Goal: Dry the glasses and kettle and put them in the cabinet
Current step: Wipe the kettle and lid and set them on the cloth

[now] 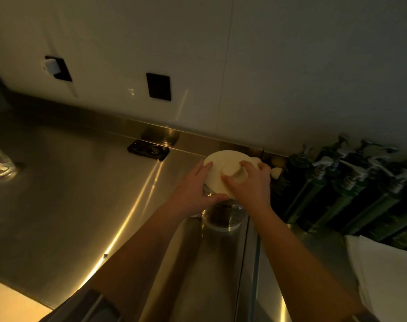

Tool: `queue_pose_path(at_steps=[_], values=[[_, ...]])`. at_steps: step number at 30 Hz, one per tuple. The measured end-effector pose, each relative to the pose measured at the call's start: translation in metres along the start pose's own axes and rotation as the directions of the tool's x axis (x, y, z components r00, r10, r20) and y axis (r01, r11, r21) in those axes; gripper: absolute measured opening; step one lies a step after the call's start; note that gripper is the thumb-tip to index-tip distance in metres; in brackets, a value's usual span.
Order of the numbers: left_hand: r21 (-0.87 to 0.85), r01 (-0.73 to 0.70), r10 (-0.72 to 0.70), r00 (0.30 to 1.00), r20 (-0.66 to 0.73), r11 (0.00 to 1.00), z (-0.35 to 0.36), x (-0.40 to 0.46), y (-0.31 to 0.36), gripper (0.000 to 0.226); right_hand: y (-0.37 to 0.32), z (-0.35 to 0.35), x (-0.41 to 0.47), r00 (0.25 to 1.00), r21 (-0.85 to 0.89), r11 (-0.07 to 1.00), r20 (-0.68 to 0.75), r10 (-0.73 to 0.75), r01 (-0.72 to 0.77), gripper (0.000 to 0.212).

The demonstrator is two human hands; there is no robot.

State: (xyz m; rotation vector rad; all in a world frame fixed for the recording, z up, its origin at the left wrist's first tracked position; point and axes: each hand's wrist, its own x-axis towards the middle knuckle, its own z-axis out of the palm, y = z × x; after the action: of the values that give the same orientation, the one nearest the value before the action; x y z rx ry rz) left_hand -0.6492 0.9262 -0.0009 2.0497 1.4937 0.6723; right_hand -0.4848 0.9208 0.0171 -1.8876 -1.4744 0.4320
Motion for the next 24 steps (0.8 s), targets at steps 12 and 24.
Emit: queue_pose_path(at_steps=[12,24], values=[[0.011,0.004,-0.004,1.000,-0.010,1.000,0.002,-0.003,-0.003,0.099,0.000,0.001,-0.004,1.000,0.007,1.000,0.012,0.015,-0.015,0.070],[-0.108,0.116,-0.121,0.992,-0.039,0.987,0.001,-0.018,-0.021,0.120,0.034,0.004,-0.030,1.000,0.402,0.915,0.021,0.021,-0.028,0.108]])
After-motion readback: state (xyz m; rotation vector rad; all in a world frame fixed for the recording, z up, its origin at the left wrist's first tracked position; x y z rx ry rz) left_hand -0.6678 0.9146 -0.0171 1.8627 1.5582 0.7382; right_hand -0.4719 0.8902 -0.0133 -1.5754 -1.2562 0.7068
